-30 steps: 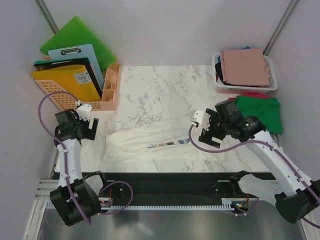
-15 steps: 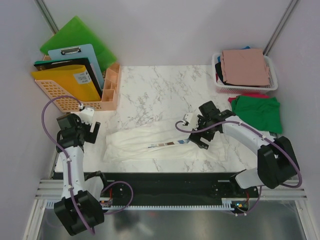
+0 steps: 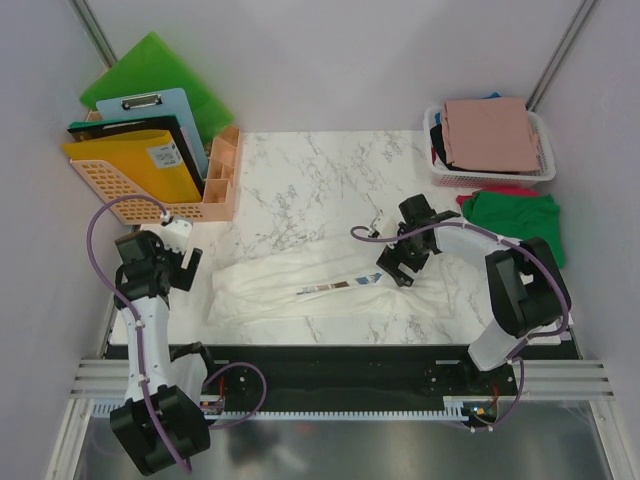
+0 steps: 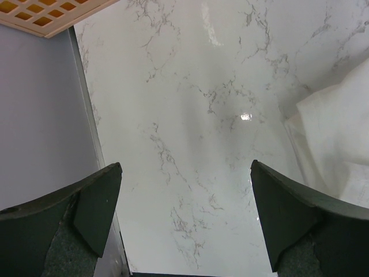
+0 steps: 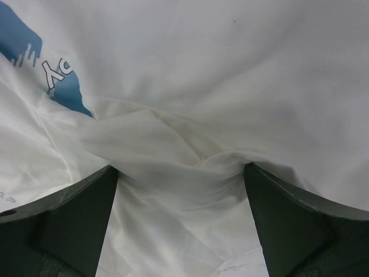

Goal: Fold and stack the t-shirts
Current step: Fold the tshirt

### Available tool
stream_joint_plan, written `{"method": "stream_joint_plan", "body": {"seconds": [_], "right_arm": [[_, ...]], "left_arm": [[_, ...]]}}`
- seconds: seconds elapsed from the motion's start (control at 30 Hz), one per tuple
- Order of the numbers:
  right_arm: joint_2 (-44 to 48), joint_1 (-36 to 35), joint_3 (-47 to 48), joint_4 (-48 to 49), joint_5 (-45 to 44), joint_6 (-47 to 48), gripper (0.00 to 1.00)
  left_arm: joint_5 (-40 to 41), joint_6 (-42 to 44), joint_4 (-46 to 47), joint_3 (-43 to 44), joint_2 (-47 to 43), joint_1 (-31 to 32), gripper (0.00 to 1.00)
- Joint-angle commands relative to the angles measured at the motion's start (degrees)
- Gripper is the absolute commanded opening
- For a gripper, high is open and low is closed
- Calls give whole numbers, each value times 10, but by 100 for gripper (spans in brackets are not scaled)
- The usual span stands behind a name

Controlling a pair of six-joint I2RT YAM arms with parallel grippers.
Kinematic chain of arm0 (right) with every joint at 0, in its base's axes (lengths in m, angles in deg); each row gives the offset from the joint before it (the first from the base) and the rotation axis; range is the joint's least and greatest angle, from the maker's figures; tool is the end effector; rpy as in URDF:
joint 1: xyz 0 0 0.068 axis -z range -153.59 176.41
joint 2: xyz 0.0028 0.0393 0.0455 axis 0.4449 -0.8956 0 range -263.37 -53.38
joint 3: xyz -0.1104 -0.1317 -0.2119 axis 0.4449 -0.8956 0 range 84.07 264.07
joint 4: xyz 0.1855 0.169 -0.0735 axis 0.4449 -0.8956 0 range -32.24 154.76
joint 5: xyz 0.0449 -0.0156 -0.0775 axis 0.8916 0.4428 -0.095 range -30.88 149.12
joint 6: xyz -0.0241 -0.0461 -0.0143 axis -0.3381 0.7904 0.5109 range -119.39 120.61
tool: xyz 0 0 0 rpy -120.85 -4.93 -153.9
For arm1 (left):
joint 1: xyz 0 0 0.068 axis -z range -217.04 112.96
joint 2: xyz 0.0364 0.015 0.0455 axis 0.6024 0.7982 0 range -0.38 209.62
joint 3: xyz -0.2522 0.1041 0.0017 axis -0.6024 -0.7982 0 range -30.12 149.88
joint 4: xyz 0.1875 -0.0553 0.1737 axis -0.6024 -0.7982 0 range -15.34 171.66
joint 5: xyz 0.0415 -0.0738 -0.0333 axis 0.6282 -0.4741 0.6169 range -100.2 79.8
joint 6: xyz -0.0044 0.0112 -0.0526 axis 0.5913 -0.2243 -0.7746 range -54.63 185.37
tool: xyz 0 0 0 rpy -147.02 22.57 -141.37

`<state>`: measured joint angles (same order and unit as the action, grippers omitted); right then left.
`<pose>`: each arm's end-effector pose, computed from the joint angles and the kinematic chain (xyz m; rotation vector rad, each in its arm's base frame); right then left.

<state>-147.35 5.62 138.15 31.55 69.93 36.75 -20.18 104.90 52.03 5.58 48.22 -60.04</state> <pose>0.2747 0.1114 0.1615 -1.3778 2.4579 0.2083 0.1664 0.0639 0.2416 0.4222 2.2871 0.3570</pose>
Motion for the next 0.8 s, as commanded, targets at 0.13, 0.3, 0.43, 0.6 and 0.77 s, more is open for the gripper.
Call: {"method": "stream_joint_plan", "body": {"seconds": [0.13, 0.3, 0.43, 0.6, 0.77], "right_arm": [[-99, 20, 103, 34, 3, 5, 98], [-211, 20, 269, -22, 37, -9, 98], [-264, 18, 332, -36, 42, -16, 98], [-271, 18, 325, -33, 40, -9, 98], [-268, 17, 306, -24, 26, -9, 98]], "left_arm": [[-3, 23, 14, -10, -14, 1, 100], [-8, 19, 6, -12, -22, 2, 100], [-22, 38, -18, -18, -35, 2, 100], [-70, 84, -98, 8, -41, 2, 100], [-252, 167, -287, 71, 8, 56, 100]]}}
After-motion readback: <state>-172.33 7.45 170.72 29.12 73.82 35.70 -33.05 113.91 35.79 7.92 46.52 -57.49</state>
